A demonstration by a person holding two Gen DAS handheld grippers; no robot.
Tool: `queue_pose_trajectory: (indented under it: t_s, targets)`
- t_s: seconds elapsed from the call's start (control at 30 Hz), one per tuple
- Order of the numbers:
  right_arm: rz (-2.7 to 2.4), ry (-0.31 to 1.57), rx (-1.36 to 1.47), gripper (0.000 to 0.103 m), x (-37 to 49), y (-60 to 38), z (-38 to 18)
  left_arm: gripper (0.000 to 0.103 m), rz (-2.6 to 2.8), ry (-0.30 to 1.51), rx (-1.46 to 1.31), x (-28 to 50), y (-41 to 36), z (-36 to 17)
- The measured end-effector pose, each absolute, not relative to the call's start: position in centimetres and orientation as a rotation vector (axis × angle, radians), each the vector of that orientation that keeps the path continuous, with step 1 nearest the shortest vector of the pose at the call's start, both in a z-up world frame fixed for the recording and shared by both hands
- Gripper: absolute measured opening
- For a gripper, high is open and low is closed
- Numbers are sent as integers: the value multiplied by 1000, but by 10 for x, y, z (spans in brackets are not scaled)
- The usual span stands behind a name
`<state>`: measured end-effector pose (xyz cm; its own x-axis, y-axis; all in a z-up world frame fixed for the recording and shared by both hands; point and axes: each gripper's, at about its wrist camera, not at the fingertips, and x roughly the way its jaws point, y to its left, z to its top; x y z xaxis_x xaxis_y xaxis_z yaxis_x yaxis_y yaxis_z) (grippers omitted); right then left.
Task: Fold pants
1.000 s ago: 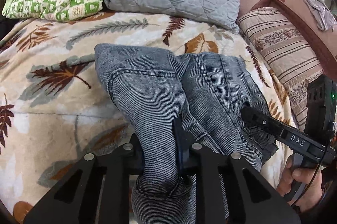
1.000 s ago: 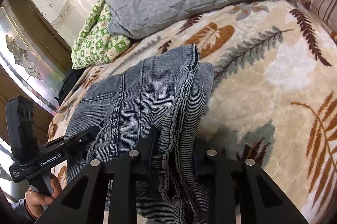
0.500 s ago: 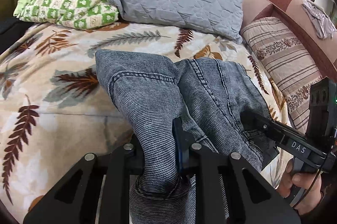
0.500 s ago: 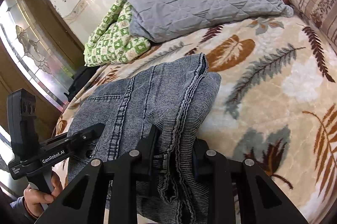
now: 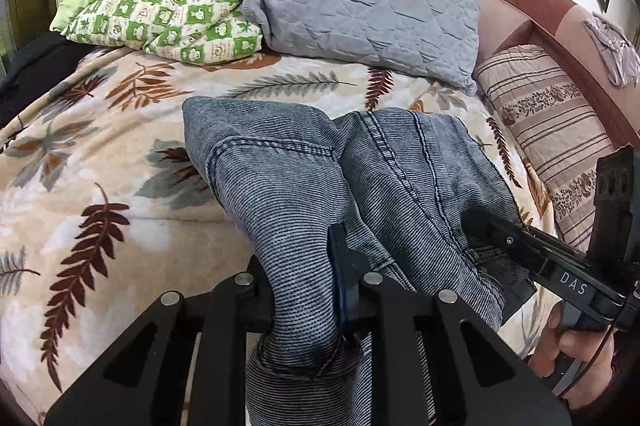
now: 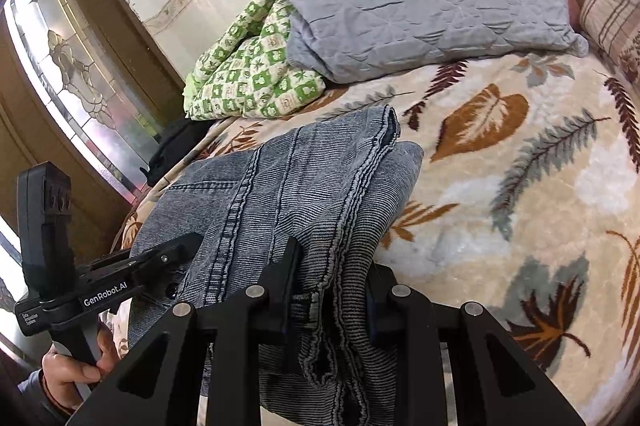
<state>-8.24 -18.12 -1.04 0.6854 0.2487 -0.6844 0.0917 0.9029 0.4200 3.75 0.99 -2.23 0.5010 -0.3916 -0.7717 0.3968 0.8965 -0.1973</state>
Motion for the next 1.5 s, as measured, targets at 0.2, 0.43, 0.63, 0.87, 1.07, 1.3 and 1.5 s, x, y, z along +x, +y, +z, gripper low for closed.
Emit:
queue_pose_trajectory:
  t_s: [0.2, 0.43, 0.63, 0.87, 1.07, 1.3, 1.5]
  targets:
    - [97, 812, 437, 26, -72, -175, -3, 17, -472, 926, 10, 46, 12, -15]
    - [99, 803, 424, 26, -50, -176, 5, 17, -468, 918, 15, 71, 10, -5]
    - [102, 794, 421, 26, -31, -180, 9, 17, -464, 909, 17, 86, 8, 1]
    - [103, 791, 417, 26, -20, -184, 13, 17, -465, 904, 11, 94, 7, 4]
    - [101, 790, 413, 26, -19, -183, 14, 17, -465, 904, 14, 96, 6, 5]
    - [94, 788, 415, 26, -15, -188, 15, 17, -470, 904, 11, 101, 1, 6]
    - [85, 790, 415, 26, -10, -194, 14, 17, -475, 908, 7, 110, -3, 3]
